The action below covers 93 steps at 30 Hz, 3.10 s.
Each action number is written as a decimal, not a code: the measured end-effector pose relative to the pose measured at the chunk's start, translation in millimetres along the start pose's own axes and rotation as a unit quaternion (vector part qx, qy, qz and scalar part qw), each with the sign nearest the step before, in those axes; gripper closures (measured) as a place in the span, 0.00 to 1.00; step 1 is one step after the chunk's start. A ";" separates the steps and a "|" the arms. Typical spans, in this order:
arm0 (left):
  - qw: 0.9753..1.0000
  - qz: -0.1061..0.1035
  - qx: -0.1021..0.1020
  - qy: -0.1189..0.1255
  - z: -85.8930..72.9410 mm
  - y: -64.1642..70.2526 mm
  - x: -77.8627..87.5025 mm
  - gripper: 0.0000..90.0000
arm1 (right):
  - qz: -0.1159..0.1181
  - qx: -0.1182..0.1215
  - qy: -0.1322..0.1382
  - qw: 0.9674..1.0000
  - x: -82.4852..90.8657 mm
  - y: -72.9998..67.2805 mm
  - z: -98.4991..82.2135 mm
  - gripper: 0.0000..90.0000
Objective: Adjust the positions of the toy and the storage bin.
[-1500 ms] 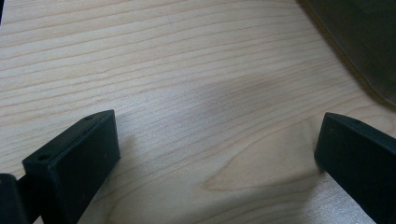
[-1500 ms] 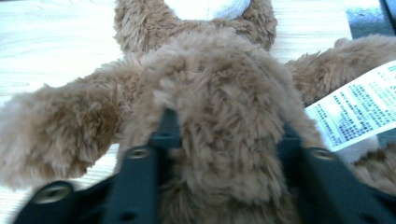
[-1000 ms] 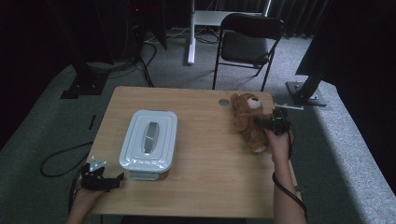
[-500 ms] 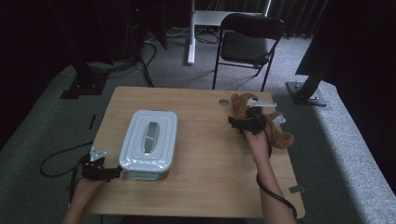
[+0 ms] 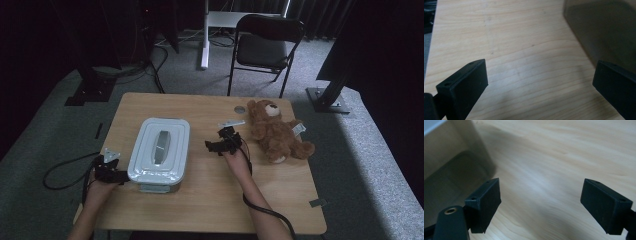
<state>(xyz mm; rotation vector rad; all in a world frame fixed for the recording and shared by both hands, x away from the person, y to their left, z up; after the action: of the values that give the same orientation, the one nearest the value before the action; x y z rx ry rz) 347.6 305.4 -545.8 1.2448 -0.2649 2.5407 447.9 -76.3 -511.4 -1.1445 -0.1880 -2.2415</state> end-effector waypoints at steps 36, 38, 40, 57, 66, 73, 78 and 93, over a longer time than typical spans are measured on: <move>0.997 -0.036 -0.063 0.011 19.2 72.2 10.2 0.01 | 0.072 0.039 -0.014 0.997 -16.1 -4.1 -7.4 0.17; 0.997 -0.036 -0.067 0.010 19.8 75.5 11.1 0.01 | 0.081 0.038 -0.013 0.996 -15.1 -1.3 -10.3 0.17; 0.997 -0.035 -0.070 0.009 20.1 79.1 11.8 0.01 | 0.086 0.041 -0.012 0.995 -13.5 0.6 -13.3 0.17; 0.994 -0.063 -0.091 0.006 17.9 115.4 15.7 0.01 | 0.089 0.055 -0.008 0.994 10.5 16.1 -40.3 0.18; 0.993 -0.074 -0.098 0.004 16.7 129.5 15.2 0.01 | 0.100 0.054 -0.016 0.993 22.5 24.6 -53.2 0.18; 0.990 -0.081 -0.113 -0.003 17.8 142.0 16.6 0.01 | 0.094 0.058 -0.015 0.994 30.5 29.9 -61.7 0.18; 0.989 -0.087 -0.121 -0.008 17.9 149.4 16.9 0.01 | 0.091 0.064 -0.012 0.994 36.1 33.5 -67.4 0.18; 0.986 -0.098 -0.135 -0.013 18.5 163.2 17.3 0.01 | 0.086 0.072 -0.017 0.993 49.0 38.0 -81.4 0.19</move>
<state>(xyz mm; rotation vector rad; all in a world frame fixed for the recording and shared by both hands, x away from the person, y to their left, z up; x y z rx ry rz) 295.1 150.0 -526.3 1.1390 -0.4517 2.2372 392.2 -160.2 -529.1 -1.0794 -0.2510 -2.0238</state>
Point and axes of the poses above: each handheld gripper's, and its own axes: x roughly backward along the jaws, z roughly out of its top, y roughly to its right, the point moved 2 cm from there along -x, roughly forward along the jaws, and after that the axes turned 11 degrees about -y, right-handed, at the moved point
